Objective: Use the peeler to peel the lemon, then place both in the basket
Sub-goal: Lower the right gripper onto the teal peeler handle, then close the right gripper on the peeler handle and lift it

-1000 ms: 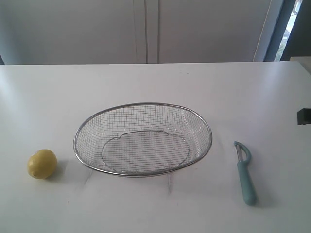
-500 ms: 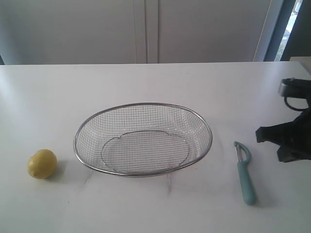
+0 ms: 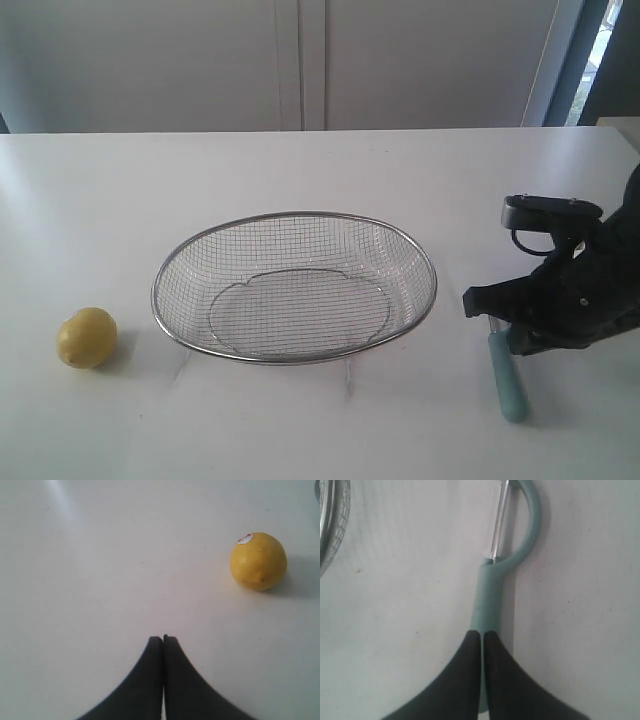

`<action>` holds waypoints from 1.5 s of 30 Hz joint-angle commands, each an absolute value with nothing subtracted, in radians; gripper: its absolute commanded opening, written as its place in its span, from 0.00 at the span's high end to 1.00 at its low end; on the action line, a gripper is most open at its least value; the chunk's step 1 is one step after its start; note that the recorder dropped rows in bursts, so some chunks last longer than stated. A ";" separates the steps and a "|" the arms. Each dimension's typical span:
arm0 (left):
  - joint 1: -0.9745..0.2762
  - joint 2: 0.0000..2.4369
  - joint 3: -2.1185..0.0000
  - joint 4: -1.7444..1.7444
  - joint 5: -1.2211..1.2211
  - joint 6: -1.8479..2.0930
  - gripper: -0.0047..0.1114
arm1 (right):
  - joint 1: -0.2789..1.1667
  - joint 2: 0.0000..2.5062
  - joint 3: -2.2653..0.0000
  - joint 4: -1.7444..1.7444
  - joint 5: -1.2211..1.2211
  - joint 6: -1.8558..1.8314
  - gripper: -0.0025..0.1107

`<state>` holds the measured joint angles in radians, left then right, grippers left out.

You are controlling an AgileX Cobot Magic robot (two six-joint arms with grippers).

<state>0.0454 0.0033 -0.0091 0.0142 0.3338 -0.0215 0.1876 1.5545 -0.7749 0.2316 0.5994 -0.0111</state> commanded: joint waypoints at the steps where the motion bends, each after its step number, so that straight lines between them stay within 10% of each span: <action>1: 0.047 0.000 0.000 0.012 0.338 -0.022 0.96 | 0.191 1.568 -0.780 0.258 0.575 -0.014 0.83; 10: 0.047 0.000 0.000 0.012 0.338 -0.022 0.96 | 0.191 1.605 -0.780 0.273 0.560 0.000 0.55; 45: 0.047 0.000 0.000 0.010 0.338 -0.022 0.96 | 0.191 1.710 -0.784 0.201 0.556 0.000 0.55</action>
<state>0.0454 0.0033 -0.0091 0.0142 0.3338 -0.0215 0.1895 1.7101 -0.7778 0.2216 0.5532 0.0000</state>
